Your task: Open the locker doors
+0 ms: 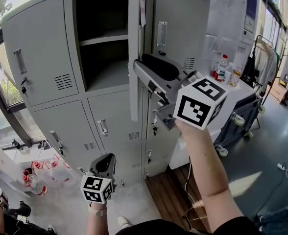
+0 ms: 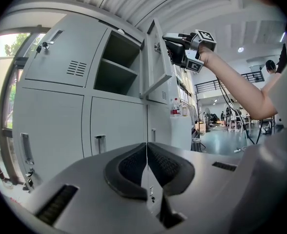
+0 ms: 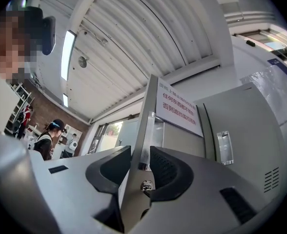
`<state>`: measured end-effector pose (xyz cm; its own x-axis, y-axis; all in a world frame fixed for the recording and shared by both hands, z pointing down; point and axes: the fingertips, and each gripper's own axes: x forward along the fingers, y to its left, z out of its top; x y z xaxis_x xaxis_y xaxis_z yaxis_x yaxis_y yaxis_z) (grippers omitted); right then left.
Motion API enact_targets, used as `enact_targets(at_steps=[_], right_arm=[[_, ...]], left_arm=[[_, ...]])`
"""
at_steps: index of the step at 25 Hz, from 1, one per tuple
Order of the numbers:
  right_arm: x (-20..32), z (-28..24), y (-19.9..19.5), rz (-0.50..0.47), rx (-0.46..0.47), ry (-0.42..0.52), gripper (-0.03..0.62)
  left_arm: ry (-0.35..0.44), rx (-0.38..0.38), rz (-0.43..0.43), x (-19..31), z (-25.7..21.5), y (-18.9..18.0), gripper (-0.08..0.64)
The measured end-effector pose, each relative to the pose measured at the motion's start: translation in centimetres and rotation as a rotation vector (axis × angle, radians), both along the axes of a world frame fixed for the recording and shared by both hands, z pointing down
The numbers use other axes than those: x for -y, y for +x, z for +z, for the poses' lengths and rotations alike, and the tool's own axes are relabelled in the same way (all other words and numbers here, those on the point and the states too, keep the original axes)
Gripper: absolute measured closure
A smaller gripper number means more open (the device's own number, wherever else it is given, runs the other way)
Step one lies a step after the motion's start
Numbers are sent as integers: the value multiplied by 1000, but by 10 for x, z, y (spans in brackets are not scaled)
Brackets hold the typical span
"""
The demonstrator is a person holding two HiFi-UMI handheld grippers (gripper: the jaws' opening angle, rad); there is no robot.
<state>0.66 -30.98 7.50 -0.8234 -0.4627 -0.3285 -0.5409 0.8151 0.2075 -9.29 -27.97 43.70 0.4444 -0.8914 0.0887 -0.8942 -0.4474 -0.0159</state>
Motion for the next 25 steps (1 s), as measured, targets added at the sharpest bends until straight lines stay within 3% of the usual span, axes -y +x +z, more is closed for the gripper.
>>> enact_targets(at_steps=[9, 16, 25], right_arm=[[-1, -1, 47, -37, 48, -8, 446], [4, -9, 81, -91, 117, -6, 445], [68, -5, 139, -58, 191, -55, 443]], left_arm=[[-6, 22, 50, 9, 1, 50, 540], [6, 48, 32, 22, -8, 65, 540], [3, 89, -20, 23, -21, 86, 540]])
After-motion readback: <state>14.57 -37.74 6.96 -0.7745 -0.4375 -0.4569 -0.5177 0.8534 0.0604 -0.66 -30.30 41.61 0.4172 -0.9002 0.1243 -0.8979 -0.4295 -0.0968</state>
